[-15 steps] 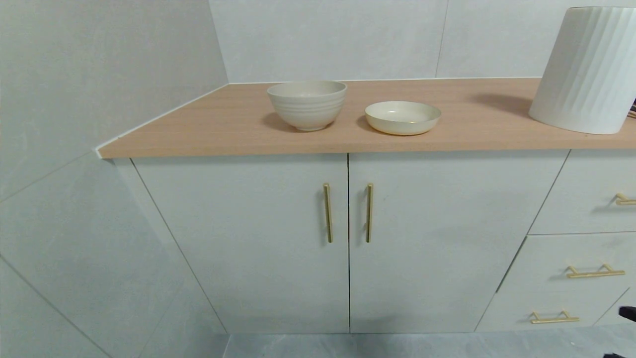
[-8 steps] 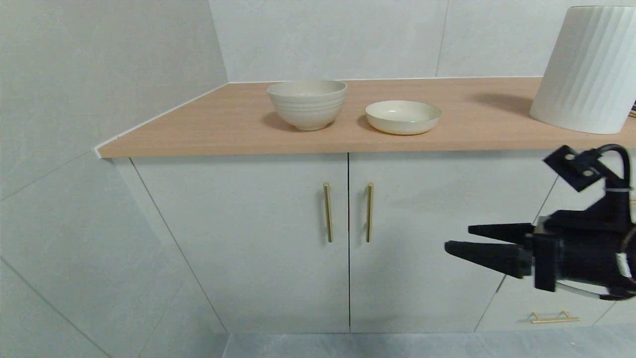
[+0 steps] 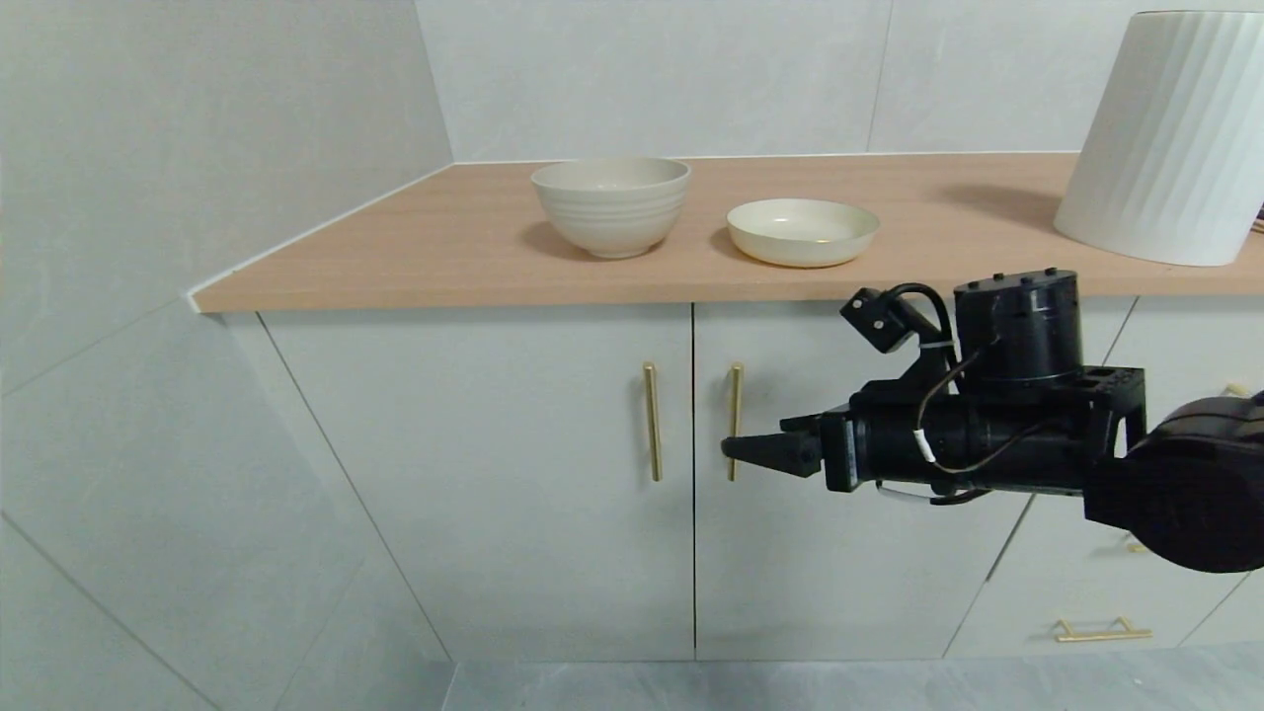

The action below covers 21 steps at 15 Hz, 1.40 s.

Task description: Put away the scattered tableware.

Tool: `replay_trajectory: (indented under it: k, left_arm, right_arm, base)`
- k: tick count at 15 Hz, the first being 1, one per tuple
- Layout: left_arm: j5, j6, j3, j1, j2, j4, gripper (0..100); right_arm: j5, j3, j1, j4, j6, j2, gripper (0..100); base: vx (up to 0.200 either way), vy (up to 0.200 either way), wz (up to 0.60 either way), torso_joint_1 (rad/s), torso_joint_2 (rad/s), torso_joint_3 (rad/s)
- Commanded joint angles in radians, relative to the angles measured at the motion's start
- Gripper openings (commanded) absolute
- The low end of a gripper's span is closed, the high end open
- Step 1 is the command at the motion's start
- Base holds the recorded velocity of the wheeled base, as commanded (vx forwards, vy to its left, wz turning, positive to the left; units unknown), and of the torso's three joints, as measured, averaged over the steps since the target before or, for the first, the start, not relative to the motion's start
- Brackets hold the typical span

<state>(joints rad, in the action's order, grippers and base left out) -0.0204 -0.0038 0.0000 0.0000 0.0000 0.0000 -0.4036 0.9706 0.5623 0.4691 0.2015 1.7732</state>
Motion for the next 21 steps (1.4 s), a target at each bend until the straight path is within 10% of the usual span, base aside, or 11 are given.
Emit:
replay_trajectory:
  k: [1,21]
  left_arm:
    - [0.000,-0.001,0.000,0.000,0.000,0.000,100]
    - [-0.001,-0.001,0.000,0.000,0.000,0.000,100]
  right_arm:
    - [0.000,0.005,0.002,0.068,0.003,0.106,100]
    - [0.005,0.000,0.041,0.459,0.157,0.261,100]
  base:
    - [0.000,0.000,0.00,0.000,0.00,0.000]
    - [0.000,0.000,0.00,0.000,0.00,0.000]
